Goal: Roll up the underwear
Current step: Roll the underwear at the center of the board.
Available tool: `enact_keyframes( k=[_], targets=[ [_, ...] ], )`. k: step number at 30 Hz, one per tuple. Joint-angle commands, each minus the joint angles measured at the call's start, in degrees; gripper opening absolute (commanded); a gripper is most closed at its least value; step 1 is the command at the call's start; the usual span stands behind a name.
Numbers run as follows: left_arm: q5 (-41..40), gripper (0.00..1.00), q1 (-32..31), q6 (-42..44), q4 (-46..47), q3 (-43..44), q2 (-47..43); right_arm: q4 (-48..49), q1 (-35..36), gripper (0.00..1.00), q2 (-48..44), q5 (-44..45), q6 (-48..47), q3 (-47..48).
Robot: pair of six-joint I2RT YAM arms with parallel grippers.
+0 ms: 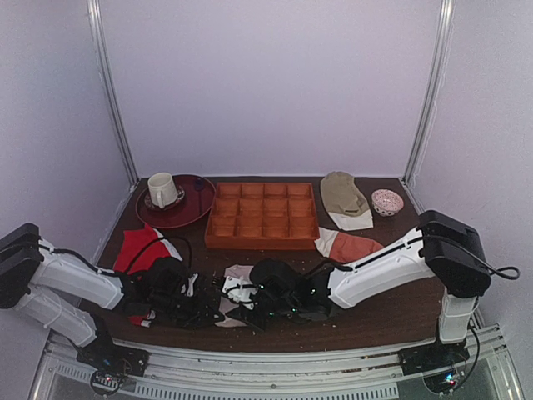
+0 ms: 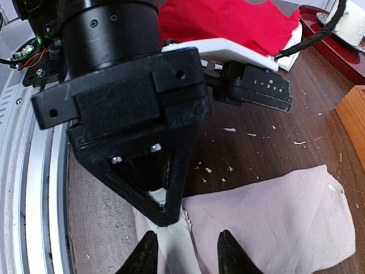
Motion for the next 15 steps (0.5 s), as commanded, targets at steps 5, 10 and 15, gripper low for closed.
enact_keyframes(
  k=[5, 10, 15],
  targets=[
    [-0.9, 0.00, 0.3, 0.5, -1.4, 0.0, -0.2, -4.2, -2.4, 0.31, 4.7, -8.7, -0.1, 3.1],
    [-1.1, 0.00, 0.3, 0.5, -1.6, 0.1, -0.2, -3.4, -2.4, 0.29, 4.4, -9.4, 0.0, 1.0],
    [-1.1, 0.00, 0.3, 0.4, -1.6, -0.1, -0.1, -2.7, -1.9, 0.30, 3.2, -9.7, 0.4, -0.5]
  ],
)
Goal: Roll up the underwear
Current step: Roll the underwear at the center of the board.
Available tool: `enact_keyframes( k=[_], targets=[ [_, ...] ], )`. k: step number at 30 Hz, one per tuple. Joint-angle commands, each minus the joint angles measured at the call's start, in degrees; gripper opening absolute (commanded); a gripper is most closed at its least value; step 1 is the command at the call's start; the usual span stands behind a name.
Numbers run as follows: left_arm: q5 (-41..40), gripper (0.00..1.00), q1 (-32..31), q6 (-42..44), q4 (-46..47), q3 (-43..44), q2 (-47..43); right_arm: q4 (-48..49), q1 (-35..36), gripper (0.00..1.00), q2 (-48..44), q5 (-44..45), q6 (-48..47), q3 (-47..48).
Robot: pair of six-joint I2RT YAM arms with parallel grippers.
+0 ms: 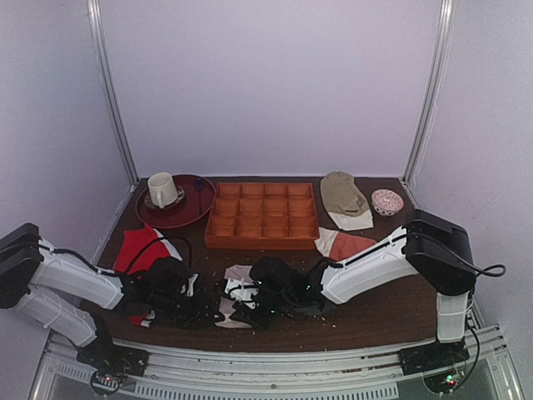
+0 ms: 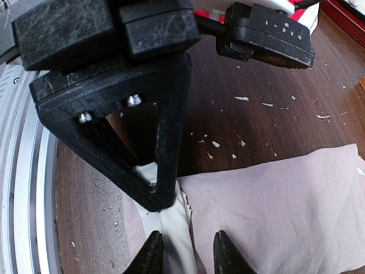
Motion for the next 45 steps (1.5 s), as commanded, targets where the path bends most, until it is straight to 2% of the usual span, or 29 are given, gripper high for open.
enact_keyframes(
  k=[1, 13, 19, 24, 27, 30, 32, 36, 37, 41, 45],
  targets=[
    [-1.0, 0.00, 0.3, 0.4, -1.5, 0.0, 0.0, -1.2, 0.8, 0.31, -1.3, -1.6, 0.3, -1.9],
    [-1.1, 0.00, 0.2, 0.1, -1.6, -0.3, 0.0, -1.9, 3.5, 0.30, -2.1, -1.2, 1.6, -2.4],
    [-1.1, 0.00, 0.3, 0.1, -1.6, -0.3, -0.1, -1.0, 3.8, 0.29, -1.8, 2.1, 1.8, -2.8],
    [-1.1, 0.00, 0.3, 0.0, -1.7, -0.5, -0.2, -1.1, 3.9, 0.18, -2.0, 3.6, 1.3, -2.5],
    [-1.0, 0.00, 0.2, 0.1, -1.7, -0.4, -0.2, -0.7, 4.0, 0.16, -2.2, 4.4, 1.6, -3.0],
    [-1.0, 0.00, 0.3, 0.0, -1.8, -0.3, -0.3, 0.0, 4.0, 0.00, -2.4, 5.4, 2.0, -3.6],
    [-1.2, 0.00, 0.3, -0.1, -2.3, -0.2, -0.8, 0.8, 4.0, 0.00, -2.7, 6.0, 2.3, -4.5],
    [-1.7, 0.19, 2.1, 1.0, -6.2, 0.8, -4.3, 3.1, 4.0, 0.00, -3.5, 6.6, 2.7, -6.5],
    [-1.8, 0.26, 2.9, 1.6, -8.3, 1.4, -5.5, 3.2, 4.0, 0.00, -3.6, 6.5, 2.7, -6.9],
    [-1.5, 0.32, 7.0, 4.7, -12.3, 2.7, -8.7, 3.8, 4.1, 0.00, -4.1, 6.5, 2.9, -8.0],
    [0.4, 0.32, 9.5, 7.2, -10.6, 6.6, -5.8, 4.0, 4.4, 0.00, -4.0, 6.7, 2.9, -8.2]
  ],
)
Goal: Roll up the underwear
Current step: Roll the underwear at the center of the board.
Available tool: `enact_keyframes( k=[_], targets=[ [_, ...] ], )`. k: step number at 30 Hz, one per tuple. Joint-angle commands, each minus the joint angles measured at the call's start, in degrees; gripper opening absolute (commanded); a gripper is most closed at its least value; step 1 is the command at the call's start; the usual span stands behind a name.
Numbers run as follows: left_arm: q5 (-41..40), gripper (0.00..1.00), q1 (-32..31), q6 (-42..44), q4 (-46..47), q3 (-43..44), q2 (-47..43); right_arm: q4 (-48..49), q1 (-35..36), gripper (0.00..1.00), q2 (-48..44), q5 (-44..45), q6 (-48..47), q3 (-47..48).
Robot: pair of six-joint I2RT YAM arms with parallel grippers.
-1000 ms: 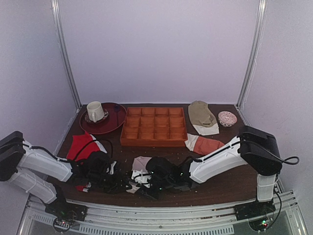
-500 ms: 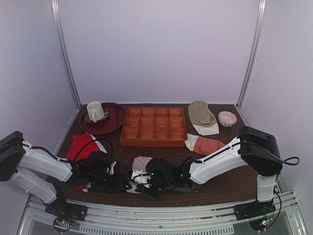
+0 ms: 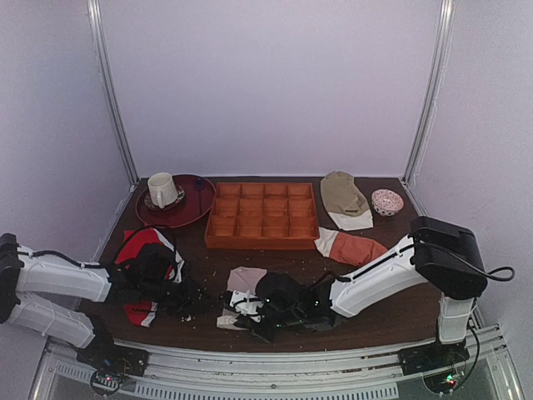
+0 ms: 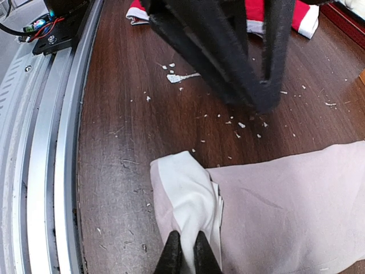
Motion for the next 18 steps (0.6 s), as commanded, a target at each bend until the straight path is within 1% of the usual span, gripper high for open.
enact_keyframes(
  k=[1, 4, 7, 12, 16, 18],
  targets=[
    [1.8, 0.31, 1.9, 4.3, 1.2, 5.4, 3.7, -1.6, 0.5, 0.00, -1.2, 1.5, 0.6, -1.5],
    [4.1, 0.26, 1.9, 4.4, 5.9, 7.9, 8.9, -1.2, 0.6, 0.00, -1.0, 1.6, 0.6, -1.5],
    [5.7, 0.24, 1.9, 3.8, 10.0, 9.9, 12.7, -1.4, 0.6, 0.00, -0.9, 1.7, 0.6, -1.4],
    [8.2, 0.22, 1.9, 4.1, 12.9, 13.1, 18.4, -1.5, 0.6, 0.00, -1.3, 1.8, 0.4, -1.7],
    [9.9, 0.22, 1.9, 2.6, 15.9, 14.7, 23.8, -1.3, 0.7, 0.00, -1.3, 1.9, 0.3, -1.9],
    [10.1, 0.19, 1.8, 1.9, 15.9, 15.8, 26.6, -1.2, 0.7, 0.00, -1.3, 1.9, 0.4, -1.9]
  ],
)
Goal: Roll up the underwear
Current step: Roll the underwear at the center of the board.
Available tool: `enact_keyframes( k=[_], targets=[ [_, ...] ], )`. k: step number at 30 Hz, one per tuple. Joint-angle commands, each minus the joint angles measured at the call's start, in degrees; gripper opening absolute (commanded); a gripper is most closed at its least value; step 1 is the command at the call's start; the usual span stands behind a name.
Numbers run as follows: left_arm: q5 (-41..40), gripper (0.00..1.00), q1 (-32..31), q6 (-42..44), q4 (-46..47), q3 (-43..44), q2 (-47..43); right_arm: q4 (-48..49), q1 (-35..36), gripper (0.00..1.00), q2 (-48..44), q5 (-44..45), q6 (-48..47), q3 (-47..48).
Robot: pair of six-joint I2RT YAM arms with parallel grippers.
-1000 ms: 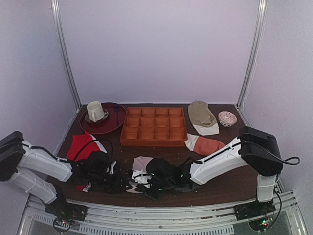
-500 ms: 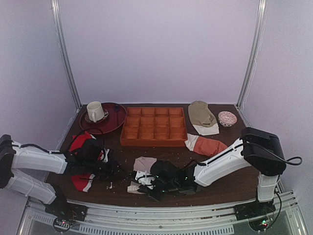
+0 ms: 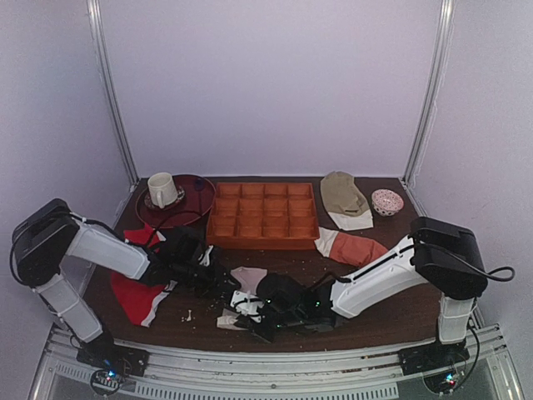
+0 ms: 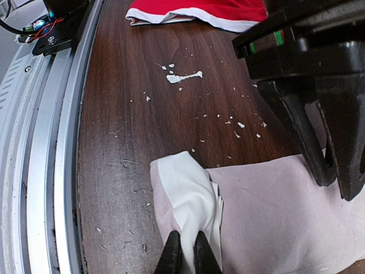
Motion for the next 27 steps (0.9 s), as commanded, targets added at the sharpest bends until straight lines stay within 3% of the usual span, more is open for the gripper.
enact_keyframes(
  k=[1, 4, 5, 14, 27],
  targets=[
    [2.3, 0.16, 0.2, -1.0, 3.9, 2.7, 5.2, -2.1, 0.5, 0.00, -1.3, 1.1, 0.2, -1.2],
    [2.2, 0.01, 0.2, -2.3, 2.0, 4.0, 8.6, -2.3, 0.5, 0.00, -1.6, 1.0, 0.4, -1.4],
    [1.9, 0.00, 0.2, -2.6, 1.0, 4.2, 9.2, -2.2, 0.6, 0.00, -1.8, 1.1, 0.4, -1.4],
    [-2.5, 0.00, 0.2, -2.9, -7.6, 5.0, 9.1, -2.6, 1.4, 0.00, -6.2, 0.7, 4.8, -3.5],
    [-3.5, 0.00, 0.2, -3.7, -8.5, 4.6, 9.5, 2.4, 2.4, 0.00, -6.1, -1.4, 13.6, -7.9]
  ],
)
